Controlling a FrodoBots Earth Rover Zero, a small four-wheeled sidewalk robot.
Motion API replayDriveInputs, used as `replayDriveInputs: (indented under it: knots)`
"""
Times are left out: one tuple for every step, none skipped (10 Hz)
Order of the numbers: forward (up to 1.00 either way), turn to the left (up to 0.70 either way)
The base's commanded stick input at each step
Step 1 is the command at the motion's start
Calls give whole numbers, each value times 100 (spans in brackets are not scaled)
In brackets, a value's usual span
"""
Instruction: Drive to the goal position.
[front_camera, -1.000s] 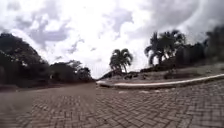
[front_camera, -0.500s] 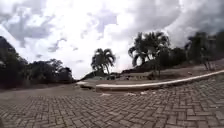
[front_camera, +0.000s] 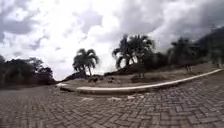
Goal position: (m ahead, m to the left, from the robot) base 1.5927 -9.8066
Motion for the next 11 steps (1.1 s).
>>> replayDriveInputs:
  knots:
    - [85, -27]
    - [85, -27]
    - [85, -27]
    - [85, -27]
    - [85, -27]
    - [85, -27]
    - [85, -27]
    - [85, -27]
    - [85, -27]
    - [85, -27]
    - [85, -27]
